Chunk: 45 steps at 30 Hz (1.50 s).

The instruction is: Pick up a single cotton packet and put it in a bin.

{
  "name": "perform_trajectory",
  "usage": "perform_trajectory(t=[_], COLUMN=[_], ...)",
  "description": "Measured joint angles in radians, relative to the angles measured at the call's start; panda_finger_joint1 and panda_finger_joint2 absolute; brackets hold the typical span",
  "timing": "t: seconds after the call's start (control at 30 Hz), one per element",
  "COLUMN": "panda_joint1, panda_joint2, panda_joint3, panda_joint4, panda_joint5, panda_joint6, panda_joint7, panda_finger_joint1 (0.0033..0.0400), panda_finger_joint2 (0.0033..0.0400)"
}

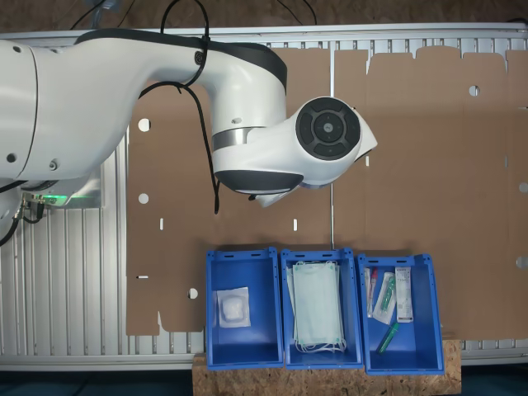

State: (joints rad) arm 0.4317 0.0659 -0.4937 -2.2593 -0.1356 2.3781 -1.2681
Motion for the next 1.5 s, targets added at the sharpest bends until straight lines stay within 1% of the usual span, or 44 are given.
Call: perform_trajectory(t=[0.23, 0.63, 0.8, 1.17, 1.33, 1.5], panda_joint1=[0.007, 0.014, 0.014, 0.014, 0.014, 0.014], panda_joint2=[0.048, 0.151, 0.204, 0.335, 0.376, 0.398], panda_joint3=[0.030, 0.060, 0.069, 0.089, 0.099, 0.110], panda_joint4=[-0.014, -0.009, 0.008, 0.085, 0.108, 0.118], panda_joint5=[0.025, 0.046, 0.077, 0.129, 0.159, 0.178], panda_joint6=[0.054, 0.138, 0.160, 0.192, 0.201, 0.208], panda_joint7=[0.023, 0.050, 0.059, 0.067, 0.074, 0.078], panda_finger_joint1=[0.0400, 0.0400, 0.0400, 0.0400, 0.0400, 0.0400], panda_finger_joint2=[0.0400, 0.0400, 0.0400, 0.0400, 0.0400, 0.0400])
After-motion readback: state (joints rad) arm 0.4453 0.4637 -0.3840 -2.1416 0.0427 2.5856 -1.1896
